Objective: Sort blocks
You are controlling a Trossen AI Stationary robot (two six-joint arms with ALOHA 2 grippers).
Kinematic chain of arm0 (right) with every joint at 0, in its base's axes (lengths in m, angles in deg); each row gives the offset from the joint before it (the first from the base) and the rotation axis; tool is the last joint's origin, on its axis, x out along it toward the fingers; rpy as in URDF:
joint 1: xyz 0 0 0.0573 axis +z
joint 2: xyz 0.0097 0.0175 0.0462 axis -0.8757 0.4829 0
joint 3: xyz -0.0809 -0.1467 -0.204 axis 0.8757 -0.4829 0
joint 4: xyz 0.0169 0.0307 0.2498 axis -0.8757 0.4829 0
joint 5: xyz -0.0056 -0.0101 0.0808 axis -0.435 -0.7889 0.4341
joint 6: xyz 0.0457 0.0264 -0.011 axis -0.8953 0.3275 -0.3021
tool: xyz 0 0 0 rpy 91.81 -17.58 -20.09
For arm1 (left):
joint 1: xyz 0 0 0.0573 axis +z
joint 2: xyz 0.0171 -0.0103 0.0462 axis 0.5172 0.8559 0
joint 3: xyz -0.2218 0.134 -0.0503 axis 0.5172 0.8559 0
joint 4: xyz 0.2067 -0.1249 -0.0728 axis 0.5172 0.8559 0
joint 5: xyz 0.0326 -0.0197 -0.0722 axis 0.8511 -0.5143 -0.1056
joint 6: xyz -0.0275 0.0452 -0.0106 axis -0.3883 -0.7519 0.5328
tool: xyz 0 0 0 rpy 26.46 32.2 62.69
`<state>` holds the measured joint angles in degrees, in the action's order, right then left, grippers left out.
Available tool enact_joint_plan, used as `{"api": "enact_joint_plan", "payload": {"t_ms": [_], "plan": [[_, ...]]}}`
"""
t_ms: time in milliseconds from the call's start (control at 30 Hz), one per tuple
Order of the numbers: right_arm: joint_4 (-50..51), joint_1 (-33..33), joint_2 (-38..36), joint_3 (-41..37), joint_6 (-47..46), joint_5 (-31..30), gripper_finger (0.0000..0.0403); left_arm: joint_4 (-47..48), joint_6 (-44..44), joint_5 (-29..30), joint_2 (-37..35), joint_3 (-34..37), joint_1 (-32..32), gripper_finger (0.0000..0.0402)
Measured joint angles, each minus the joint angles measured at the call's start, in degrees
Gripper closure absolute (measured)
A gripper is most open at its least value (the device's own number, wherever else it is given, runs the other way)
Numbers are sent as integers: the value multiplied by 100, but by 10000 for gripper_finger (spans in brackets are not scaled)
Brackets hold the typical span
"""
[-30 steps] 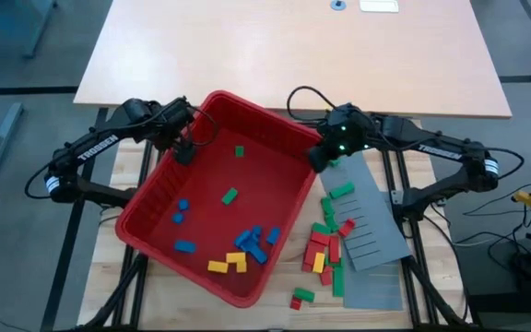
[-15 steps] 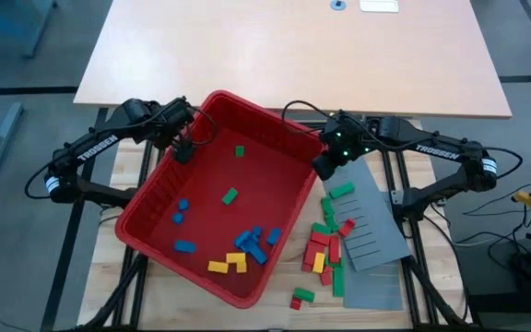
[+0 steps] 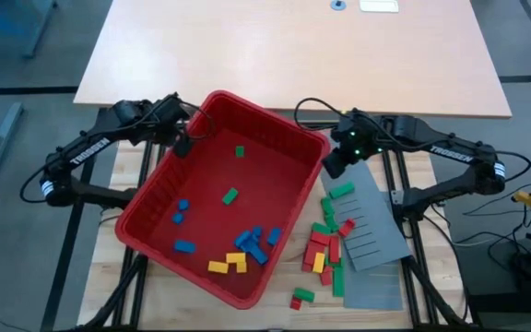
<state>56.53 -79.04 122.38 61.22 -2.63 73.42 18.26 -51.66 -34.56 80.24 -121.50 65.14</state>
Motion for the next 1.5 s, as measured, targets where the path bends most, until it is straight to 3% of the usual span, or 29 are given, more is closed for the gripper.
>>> {"api": "enact_joint_plan", "payload": {"t_ms": [367, 767, 1000, 1367, 1500], "plan": [[738, 2, -40, -38, -94, -23, 403, 287, 83, 183, -142, 25, 146, 401], [192, -1, 197, -605, -96, -22, 403, 507, 293, 131, -136, 369, 222, 402], [-694, -165, 408, -726, -87, -14, 403, 627, 324, -575, -149, 671, 223, 401], [-1033, -764, 624, -726, 303, 156, 403, 679, 404, -822, -175, 925, 232, 401], [-1455, -1010, 648, -724, 379, -5, 403, 698, 398, -1252, -149, 975, 226, 401]]}}
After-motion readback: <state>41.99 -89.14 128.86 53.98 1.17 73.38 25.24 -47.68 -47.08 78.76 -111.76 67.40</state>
